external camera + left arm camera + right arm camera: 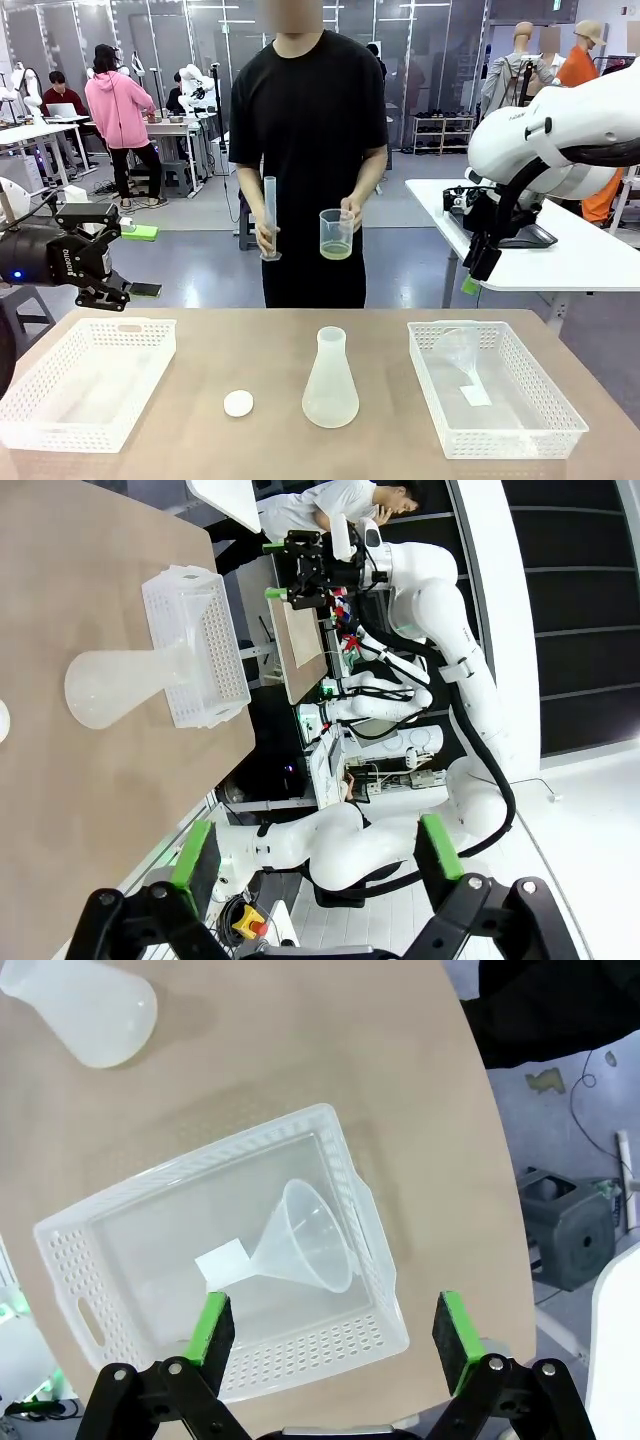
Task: Prepare the solutions needed for the experiment.
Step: Pick up the Plastic Funnel and insert it into the Big flask.
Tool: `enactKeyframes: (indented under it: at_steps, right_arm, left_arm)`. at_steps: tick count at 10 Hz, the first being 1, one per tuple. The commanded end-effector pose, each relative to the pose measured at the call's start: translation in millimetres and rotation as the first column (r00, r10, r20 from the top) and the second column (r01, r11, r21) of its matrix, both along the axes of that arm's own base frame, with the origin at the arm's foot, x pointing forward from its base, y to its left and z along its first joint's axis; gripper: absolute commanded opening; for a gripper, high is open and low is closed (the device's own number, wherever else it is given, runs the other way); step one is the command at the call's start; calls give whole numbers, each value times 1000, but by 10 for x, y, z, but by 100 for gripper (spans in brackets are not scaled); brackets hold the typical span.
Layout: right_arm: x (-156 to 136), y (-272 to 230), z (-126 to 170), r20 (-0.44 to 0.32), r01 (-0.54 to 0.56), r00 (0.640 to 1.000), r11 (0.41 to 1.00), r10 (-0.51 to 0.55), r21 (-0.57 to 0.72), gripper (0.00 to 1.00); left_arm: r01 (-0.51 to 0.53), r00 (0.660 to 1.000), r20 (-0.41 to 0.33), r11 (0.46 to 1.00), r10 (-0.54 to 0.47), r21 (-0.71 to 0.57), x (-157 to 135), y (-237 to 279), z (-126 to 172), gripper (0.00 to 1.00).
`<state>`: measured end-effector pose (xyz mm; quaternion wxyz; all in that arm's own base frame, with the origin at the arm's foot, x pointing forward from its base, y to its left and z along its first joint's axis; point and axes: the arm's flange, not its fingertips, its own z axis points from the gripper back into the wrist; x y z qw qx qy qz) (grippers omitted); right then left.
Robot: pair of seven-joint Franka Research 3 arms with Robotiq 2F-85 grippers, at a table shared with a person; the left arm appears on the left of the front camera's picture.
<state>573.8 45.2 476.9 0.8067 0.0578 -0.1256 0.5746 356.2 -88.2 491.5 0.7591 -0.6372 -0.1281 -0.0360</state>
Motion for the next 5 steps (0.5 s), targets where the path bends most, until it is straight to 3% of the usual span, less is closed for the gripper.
enactKeyframes:
  at_steps: [1,5]
  right_arm:
    - [-59,-30,-3,-9,-1,1000,1000,1,21,100]
    - [-9,-32,-2,-8,4,1000,1000,-4,2,100]
  left_arm:
    - [-10,1000,8,1000,10,4,5,-5,19,100]
    - [-10,1000,8,1000,10,4,5,-5,19,100]
